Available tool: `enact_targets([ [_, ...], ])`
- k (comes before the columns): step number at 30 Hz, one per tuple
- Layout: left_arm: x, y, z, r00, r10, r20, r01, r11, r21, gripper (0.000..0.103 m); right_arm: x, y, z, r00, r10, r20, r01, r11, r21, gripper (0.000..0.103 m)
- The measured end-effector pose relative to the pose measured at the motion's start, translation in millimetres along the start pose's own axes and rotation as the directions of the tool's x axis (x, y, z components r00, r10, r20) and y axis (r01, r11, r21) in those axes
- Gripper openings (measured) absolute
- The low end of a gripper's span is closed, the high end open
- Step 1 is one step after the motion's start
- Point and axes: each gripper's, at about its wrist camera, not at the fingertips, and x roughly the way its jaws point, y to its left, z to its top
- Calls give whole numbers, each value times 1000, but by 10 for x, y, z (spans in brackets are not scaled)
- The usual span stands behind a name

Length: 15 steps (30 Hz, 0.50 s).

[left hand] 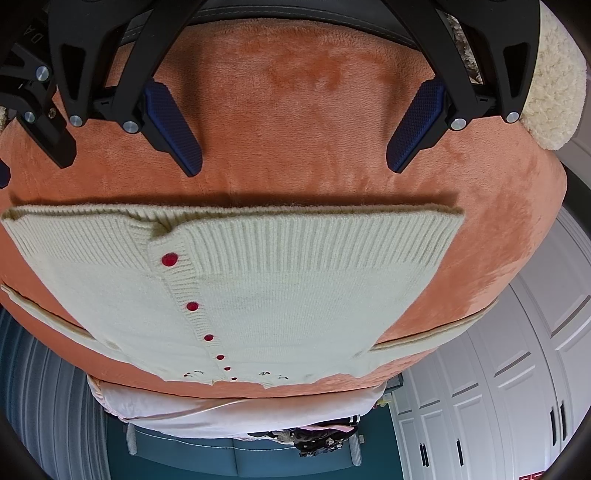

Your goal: Fold small clothes

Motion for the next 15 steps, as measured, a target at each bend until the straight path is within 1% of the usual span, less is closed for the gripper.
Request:
enact_targets([
  [15, 1, 2, -3, 1000, -1, 0, 1, 1000, 0, 98, 5, -7, 2, 1000, -2, -3, 2, 1000, 2, 98],
])
